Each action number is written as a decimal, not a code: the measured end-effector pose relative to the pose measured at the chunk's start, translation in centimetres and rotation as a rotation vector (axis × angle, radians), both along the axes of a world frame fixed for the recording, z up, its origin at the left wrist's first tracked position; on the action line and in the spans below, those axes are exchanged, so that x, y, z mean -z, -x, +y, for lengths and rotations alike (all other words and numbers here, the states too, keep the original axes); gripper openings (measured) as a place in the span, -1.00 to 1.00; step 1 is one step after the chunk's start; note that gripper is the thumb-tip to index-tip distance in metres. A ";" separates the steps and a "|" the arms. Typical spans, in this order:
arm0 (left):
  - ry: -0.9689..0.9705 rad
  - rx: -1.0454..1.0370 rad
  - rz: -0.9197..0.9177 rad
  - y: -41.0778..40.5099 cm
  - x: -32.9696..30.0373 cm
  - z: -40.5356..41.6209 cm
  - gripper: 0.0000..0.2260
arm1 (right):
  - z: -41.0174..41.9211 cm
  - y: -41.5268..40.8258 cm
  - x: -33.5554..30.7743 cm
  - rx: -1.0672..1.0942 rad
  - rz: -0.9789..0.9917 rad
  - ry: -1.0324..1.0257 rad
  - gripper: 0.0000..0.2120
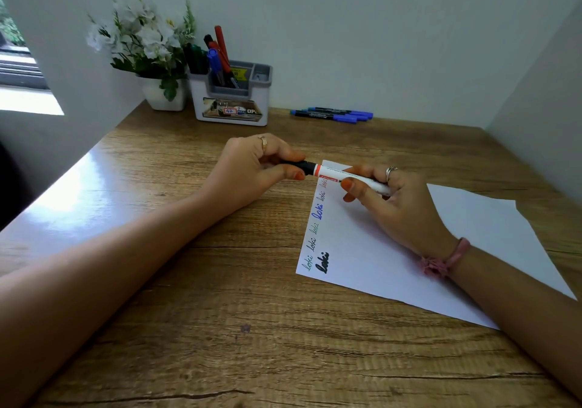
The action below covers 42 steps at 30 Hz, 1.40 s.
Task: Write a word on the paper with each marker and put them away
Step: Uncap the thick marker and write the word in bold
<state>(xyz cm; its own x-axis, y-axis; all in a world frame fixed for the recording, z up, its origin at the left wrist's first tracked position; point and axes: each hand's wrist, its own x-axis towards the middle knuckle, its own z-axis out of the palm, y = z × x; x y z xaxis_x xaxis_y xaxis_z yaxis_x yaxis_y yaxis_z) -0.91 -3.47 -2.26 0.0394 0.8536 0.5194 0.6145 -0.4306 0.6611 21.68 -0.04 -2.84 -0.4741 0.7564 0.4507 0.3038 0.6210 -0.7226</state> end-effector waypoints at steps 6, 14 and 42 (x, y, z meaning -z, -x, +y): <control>-0.034 -0.013 0.021 -0.4 0.0 -0.2 -0.73 | 0.0 0.0 -0.1 0.015 -0.013 0.029 -0.84; 0.115 0.063 -0.217 -0.2 -0.8 -0.5 -0.79 | 0.1 0.3 -0.2 0.000 0.002 0.079 -0.87; -0.413 -0.369 -0.630 7.0 -10.9 8.9 -0.77 | 0.5 0.2 -0.2 -0.078 -0.254 0.074 -0.69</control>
<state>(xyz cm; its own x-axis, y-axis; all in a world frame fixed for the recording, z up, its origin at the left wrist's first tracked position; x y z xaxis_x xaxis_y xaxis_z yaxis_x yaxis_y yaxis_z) -7.88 5.43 8.65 -0.6074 0.4914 0.6242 0.3320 -0.5569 0.7614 21.45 0.49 -2.61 -0.6228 0.7399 0.2543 0.4348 0.5975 -0.6737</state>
